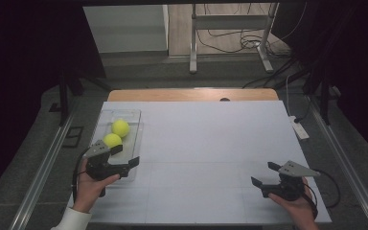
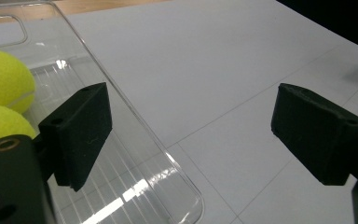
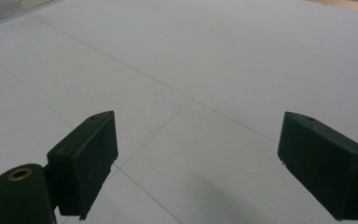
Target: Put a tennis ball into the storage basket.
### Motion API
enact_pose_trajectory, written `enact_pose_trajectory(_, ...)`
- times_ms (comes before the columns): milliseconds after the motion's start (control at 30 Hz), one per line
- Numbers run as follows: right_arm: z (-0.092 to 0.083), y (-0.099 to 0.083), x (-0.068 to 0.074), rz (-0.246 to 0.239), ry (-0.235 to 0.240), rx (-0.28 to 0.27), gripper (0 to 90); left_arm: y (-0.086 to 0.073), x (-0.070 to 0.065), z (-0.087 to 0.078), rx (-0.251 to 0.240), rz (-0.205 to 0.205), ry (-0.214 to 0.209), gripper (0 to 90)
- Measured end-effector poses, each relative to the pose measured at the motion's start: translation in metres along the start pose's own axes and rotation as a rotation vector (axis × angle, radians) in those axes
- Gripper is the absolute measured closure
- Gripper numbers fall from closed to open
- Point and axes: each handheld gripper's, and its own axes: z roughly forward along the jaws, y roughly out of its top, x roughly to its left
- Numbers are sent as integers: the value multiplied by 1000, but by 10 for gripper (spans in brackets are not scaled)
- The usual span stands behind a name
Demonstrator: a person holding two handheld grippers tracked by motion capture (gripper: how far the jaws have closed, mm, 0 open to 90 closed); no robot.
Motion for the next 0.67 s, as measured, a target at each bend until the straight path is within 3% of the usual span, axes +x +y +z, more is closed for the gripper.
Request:
enact_pose_trajectory(267,-1,0,-1,2,1,-5,125,-9,-7,3,15,28,1,137)
enact_pose_trajectory(667,-2,1,0,2,2,-8,125,-10,-8,5,19,30,3,137)
